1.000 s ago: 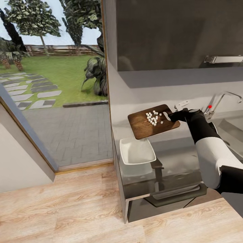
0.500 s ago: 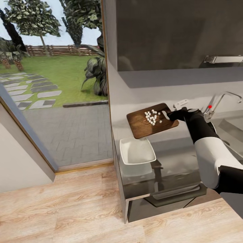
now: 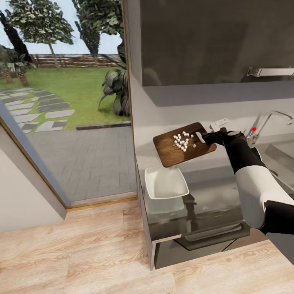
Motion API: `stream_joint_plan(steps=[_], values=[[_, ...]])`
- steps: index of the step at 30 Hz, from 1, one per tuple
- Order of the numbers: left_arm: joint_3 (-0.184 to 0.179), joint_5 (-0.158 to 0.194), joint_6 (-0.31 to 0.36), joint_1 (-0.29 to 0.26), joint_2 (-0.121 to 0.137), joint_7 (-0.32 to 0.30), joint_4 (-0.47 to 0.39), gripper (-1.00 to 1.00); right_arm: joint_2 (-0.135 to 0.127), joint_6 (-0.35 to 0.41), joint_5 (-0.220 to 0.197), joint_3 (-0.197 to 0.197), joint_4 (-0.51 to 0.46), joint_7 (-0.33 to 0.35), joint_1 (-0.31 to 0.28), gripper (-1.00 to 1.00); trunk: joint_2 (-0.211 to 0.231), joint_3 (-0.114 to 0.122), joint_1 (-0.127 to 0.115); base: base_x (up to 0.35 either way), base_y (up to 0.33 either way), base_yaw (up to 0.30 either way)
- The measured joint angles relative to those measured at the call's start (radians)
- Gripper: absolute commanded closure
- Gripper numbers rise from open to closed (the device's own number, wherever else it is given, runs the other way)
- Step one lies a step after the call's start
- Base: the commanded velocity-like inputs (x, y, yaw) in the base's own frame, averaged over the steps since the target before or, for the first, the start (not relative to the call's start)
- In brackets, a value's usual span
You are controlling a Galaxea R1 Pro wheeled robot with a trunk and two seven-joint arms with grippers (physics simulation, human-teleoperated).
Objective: In the kitchen, take the Vidalia onion out of the sink, dice it on the chopping board with the paring knife, put the diced onion into the bowl on the countertop, then place both the paring knife and the chopping board into the sink.
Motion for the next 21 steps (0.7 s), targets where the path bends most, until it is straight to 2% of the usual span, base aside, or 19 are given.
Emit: stream_joint_plan(steps=[12,21], values=[[0.0,0.0,0.0,0.0,0.0,0.0,0.0,-1.0,-0.001,-0.051,0.005,0.004,0.0,-0.012,0.0,1.0,0.0,0.0,0.0,0.0,0.0,0.0],[0.0,0.0,0.0,0.0,0.0,0.0,0.0,-1.0,-0.001,-0.057,0.006,0.077,0.0,-0.031,0.0,1.0,0.0,0.0,0.0,0.0,0.0,0.0]])
